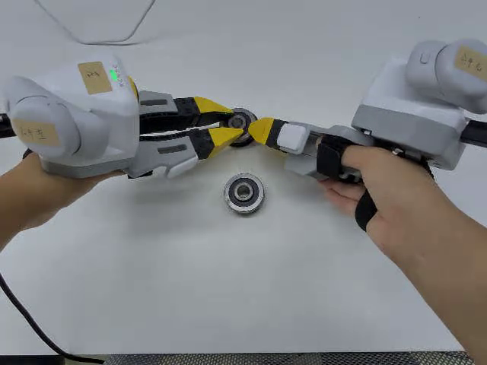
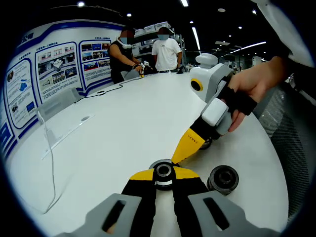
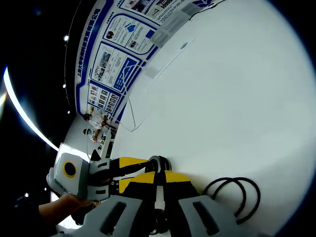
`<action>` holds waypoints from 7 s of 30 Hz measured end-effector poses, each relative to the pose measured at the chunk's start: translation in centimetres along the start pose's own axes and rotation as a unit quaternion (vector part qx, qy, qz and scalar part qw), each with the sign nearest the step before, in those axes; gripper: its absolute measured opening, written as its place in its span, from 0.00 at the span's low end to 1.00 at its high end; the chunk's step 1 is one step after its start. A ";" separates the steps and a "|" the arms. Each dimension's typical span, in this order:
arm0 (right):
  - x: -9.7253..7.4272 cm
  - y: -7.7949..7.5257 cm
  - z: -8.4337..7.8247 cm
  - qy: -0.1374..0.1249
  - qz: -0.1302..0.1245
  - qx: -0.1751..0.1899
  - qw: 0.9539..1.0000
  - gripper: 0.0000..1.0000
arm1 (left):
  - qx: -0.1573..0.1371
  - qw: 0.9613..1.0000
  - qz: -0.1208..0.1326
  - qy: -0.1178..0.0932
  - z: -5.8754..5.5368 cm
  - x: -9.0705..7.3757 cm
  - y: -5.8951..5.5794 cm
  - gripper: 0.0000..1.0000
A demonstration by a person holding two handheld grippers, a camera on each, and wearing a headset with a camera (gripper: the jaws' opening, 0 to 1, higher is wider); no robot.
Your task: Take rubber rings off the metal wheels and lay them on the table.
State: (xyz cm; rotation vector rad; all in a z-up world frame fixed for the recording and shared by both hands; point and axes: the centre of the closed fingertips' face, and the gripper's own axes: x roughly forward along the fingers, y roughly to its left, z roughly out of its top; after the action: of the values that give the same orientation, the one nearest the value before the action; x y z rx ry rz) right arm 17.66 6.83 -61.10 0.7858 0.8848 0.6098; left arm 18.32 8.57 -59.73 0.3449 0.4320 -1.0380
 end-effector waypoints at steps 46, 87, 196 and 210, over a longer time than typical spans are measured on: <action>-0.2 0.8 0.3 0.017 -0.020 -0.036 0.999 0.00 | 0.004 1.000 0.004 -0.004 0.0 0.0 -0.1 0.11; -0.5 3.2 -0.2 0.052 0.003 -0.145 0.988 0.01 | 0.005 1.000 0.008 -0.009 0.0 0.0 -0.2 0.12; -5.7 0.4 1.4 -0.014 -0.011 -0.099 0.995 0.30 | -0.042 0.998 0.037 -0.013 1.7 -0.7 0.2 0.31; -2.9 2.3 0.6 0.008 0.050 -0.090 0.995 0.44 | -0.044 0.999 0.017 0.000 0.7 0.2 0.0 0.23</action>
State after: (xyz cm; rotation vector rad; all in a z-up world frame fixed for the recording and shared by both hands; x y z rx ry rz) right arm 16.34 5.78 -57.71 0.6649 0.7960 0.7740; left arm 18.49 8.11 -59.19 0.2723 0.4691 -0.9821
